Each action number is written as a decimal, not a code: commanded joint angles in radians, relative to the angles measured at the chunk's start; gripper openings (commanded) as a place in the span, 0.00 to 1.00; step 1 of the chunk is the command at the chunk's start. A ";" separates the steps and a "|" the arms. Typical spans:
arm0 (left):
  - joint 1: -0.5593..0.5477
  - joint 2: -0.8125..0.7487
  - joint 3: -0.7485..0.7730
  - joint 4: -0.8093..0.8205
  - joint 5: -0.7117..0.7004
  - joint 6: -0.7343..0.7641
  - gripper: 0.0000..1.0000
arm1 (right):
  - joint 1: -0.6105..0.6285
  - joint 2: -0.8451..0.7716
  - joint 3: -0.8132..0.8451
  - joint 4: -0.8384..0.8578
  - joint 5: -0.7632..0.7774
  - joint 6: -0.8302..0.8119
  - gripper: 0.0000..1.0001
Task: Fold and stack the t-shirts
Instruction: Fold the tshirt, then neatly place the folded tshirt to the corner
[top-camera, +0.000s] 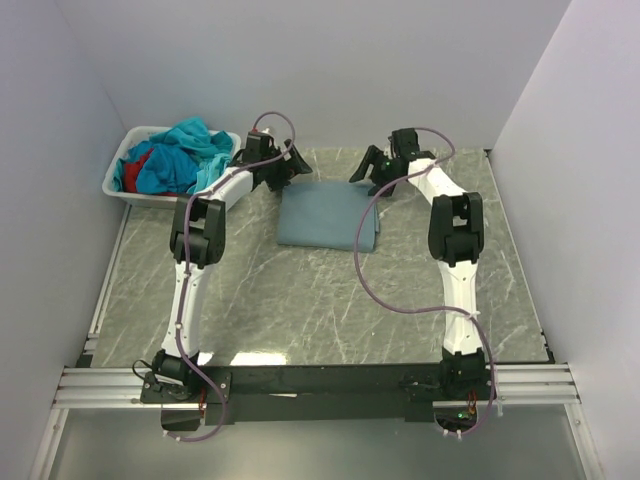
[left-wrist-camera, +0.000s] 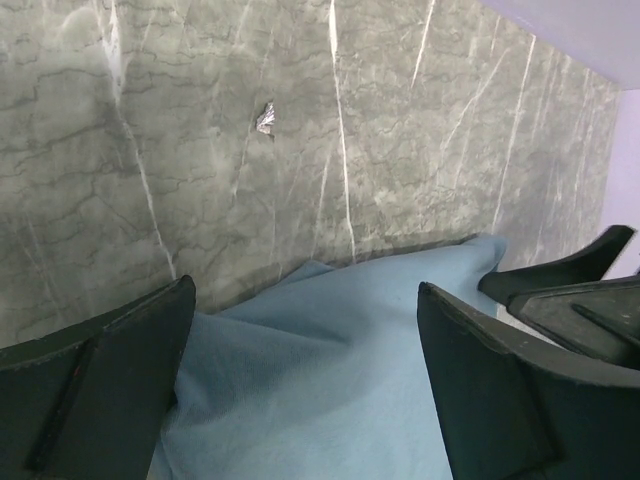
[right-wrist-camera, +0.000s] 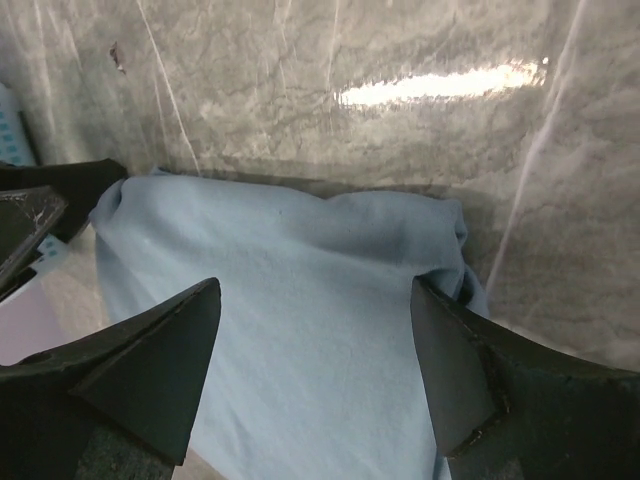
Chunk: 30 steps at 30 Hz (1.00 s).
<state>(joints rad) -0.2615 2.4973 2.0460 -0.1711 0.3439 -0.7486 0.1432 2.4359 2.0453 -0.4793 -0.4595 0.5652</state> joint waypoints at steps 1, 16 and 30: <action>-0.001 -0.052 0.022 -0.094 -0.040 0.025 0.99 | -0.005 -0.018 0.091 -0.105 0.074 -0.073 0.83; -0.001 -0.537 -0.281 -0.068 -0.086 0.115 0.99 | 0.055 -0.431 -0.387 -0.107 0.326 -0.185 0.87; -0.002 -0.995 -0.984 0.065 -0.097 -0.034 0.99 | 0.174 -0.397 -0.490 -0.133 0.436 -0.151 0.68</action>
<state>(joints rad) -0.2615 1.5993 1.1137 -0.1864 0.2230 -0.7284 0.3187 2.0338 1.5860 -0.6140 -0.0669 0.3988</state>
